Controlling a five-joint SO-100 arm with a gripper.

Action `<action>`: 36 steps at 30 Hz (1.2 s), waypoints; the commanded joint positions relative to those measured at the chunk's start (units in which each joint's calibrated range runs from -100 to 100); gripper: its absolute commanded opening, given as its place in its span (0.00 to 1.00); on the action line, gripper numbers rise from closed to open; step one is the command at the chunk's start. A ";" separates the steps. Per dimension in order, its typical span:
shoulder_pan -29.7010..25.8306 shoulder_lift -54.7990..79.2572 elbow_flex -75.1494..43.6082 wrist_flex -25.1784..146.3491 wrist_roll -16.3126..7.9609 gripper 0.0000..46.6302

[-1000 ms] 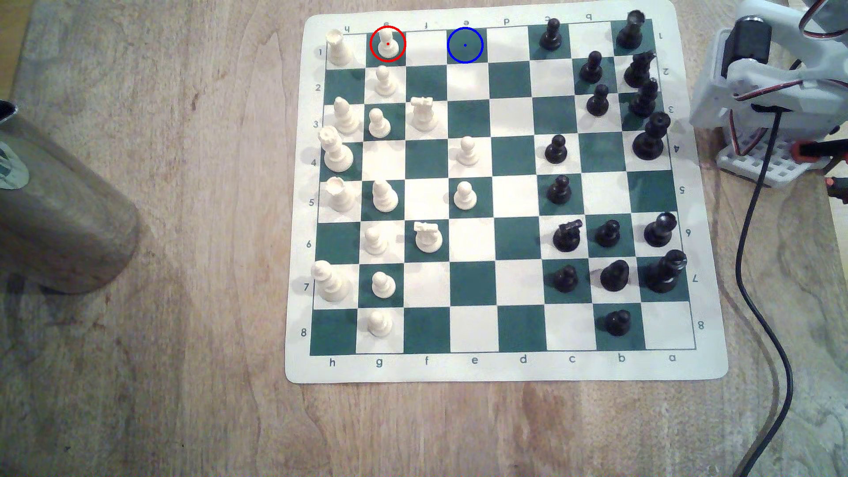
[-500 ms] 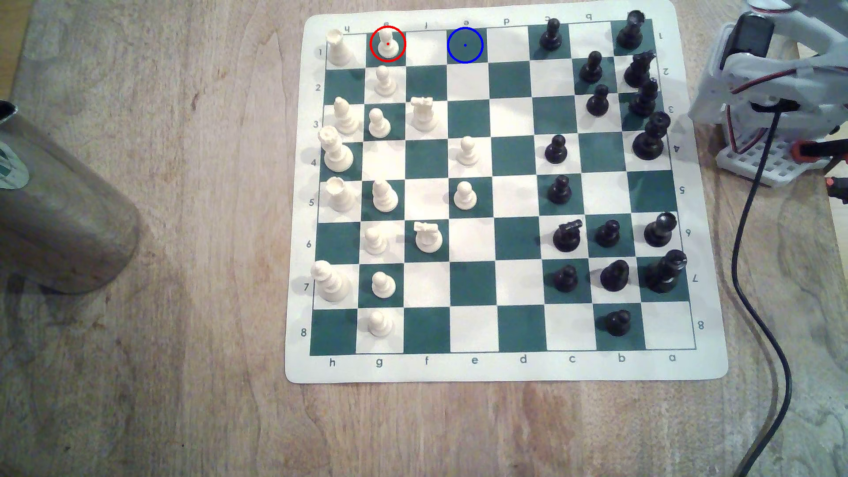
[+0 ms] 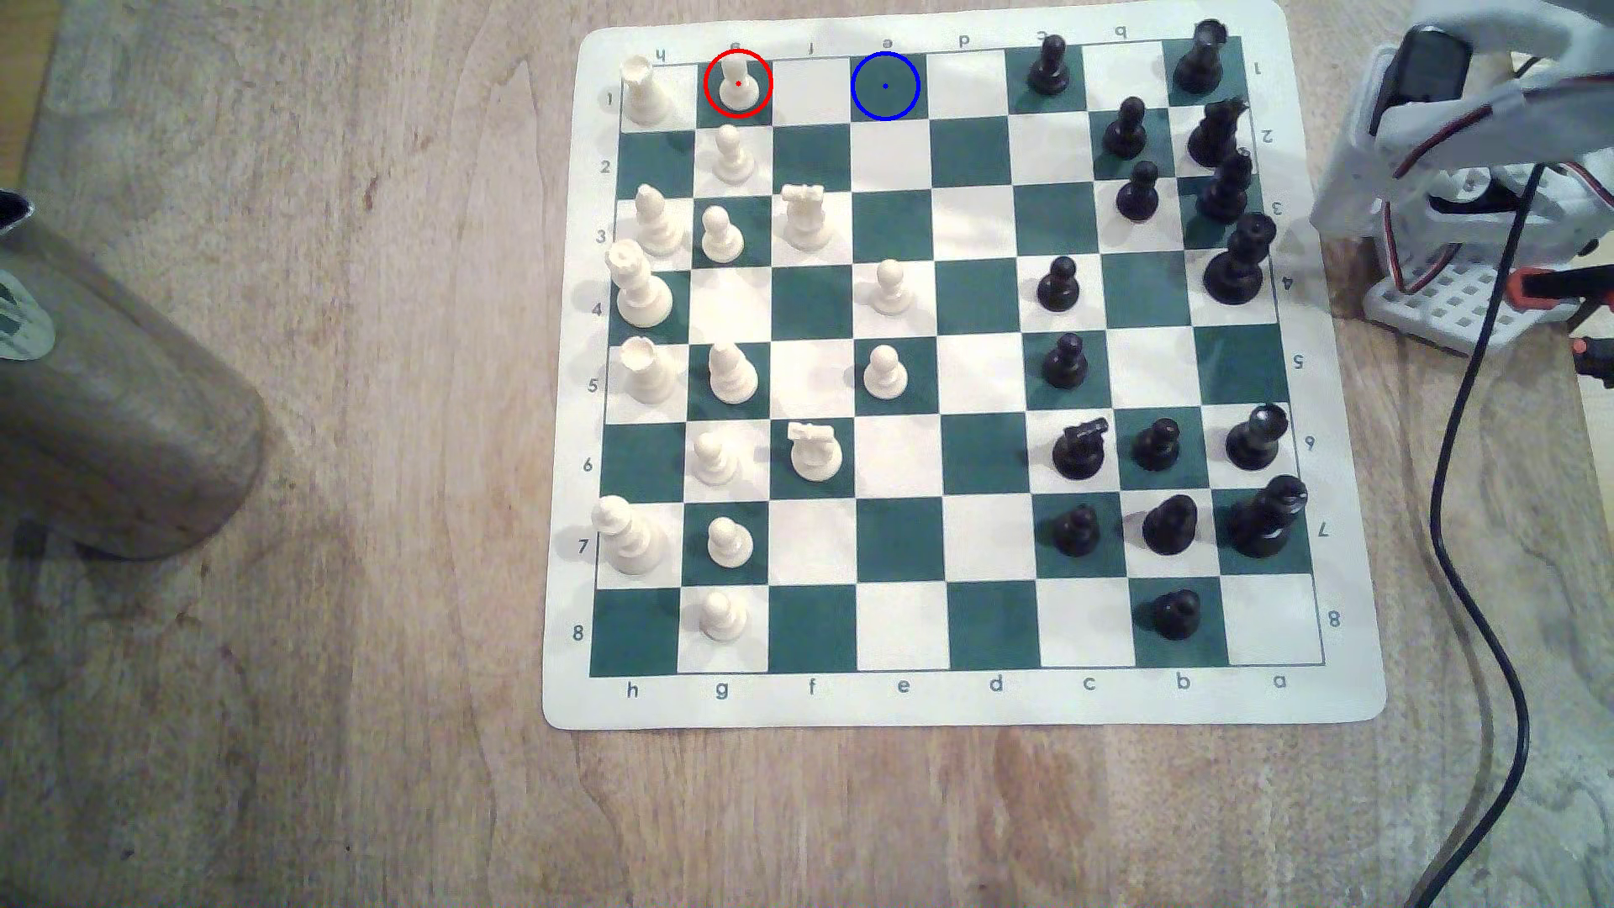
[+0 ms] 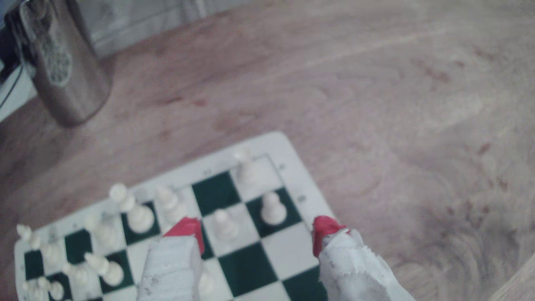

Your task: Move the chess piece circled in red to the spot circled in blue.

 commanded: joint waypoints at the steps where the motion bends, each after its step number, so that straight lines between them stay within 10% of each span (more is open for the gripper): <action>1: -1.23 7.19 -6.95 -3.46 -1.03 0.43; 36: -0.84 53.03 -36.33 -6.82 -2.20 0.32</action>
